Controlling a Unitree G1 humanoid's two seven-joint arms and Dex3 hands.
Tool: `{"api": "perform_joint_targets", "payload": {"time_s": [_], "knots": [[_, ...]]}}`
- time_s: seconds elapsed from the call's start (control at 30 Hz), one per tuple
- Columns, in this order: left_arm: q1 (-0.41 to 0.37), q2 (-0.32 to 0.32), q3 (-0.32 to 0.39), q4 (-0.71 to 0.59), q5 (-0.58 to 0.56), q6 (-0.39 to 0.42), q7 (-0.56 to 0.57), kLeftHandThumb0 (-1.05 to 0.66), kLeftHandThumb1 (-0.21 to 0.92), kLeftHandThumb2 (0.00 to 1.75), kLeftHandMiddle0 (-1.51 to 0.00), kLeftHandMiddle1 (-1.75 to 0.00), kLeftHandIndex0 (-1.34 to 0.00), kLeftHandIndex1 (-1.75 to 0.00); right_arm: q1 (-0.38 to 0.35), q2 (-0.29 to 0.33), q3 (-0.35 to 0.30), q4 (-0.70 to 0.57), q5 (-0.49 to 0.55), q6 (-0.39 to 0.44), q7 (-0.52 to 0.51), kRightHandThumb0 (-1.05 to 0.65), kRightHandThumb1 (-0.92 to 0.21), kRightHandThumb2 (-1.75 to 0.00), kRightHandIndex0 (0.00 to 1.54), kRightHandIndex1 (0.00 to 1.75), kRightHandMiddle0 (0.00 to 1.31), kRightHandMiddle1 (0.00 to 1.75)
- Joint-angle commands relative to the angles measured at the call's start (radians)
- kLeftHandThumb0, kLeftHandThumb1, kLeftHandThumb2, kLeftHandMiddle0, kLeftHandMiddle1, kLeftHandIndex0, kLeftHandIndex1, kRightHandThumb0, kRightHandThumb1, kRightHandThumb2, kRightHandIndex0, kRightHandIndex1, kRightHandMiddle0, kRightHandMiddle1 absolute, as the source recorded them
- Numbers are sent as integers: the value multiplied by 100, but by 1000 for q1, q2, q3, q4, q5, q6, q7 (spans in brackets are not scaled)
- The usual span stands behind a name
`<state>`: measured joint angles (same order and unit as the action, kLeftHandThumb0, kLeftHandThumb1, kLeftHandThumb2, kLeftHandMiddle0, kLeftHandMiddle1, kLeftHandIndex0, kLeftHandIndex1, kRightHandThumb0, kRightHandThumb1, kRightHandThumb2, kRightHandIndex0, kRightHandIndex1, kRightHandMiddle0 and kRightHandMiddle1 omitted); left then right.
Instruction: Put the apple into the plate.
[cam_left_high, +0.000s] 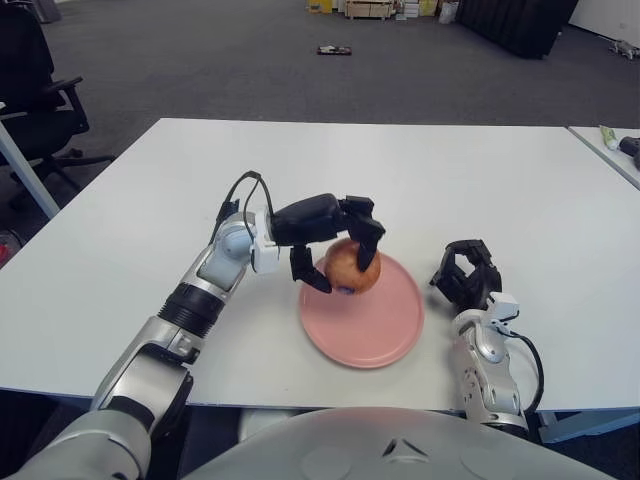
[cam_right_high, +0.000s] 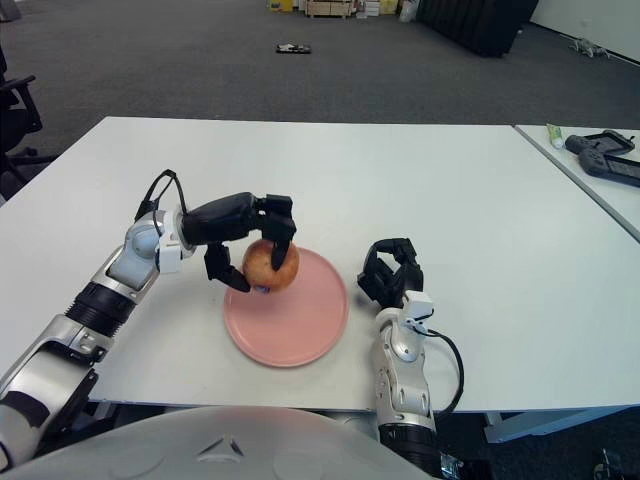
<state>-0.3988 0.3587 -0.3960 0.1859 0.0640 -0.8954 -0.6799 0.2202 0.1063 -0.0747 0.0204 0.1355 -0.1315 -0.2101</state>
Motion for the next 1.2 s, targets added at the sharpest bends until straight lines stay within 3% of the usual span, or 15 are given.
{"api": "perform_joint_targets", "payload": {"time_s": [0.0,0.1,0.2,0.4,0.63,0.83,1.13,1.17], "knots": [[10,16,-24,-24,38,-23,-12,-10,27,139,-125,-175,-103,-175,16,42,-5,13,12,19,-6,-41,-57,-101,96,175,42,175],[9,24,-37,-39,76,-22,-14,-24,39,130,-125,-175,-102,-175,16,41,-3,14,6,17,-8,-41,-57,-101,96,175,42,175],[9,14,-64,-63,110,-15,-15,-46,63,109,-126,-175,-103,-175,16,37,-1,12,2,25,-8,-41,-56,-101,96,175,42,175],[9,18,-80,-76,157,-21,-1,-59,79,93,-128,-175,-104,-175,18,36,1,10,1,28,-8,-41,-56,-102,95,175,43,175],[11,-18,-72,-17,341,-87,98,-67,89,83,-129,-175,-106,-175,19,36,-4,15,4,14,-6,-41,-55,-103,94,175,43,175],[-19,-18,-63,35,534,-173,223,-67,91,80,-129,-175,-104,-175,16,35,-6,21,-2,13,-12,-41,-55,-103,95,175,43,175],[-43,-2,-73,56,774,-225,401,-52,77,89,-120,-175,-86,-175,14,34,-6,22,-3,17,-12,-41,-54,-104,96,175,44,175],[-42,-3,-80,68,809,-223,432,-51,70,95,-120,-175,-80,-175,14,37,-6,22,-2,16,-14,-41,-54,-104,96,175,44,175]]}}
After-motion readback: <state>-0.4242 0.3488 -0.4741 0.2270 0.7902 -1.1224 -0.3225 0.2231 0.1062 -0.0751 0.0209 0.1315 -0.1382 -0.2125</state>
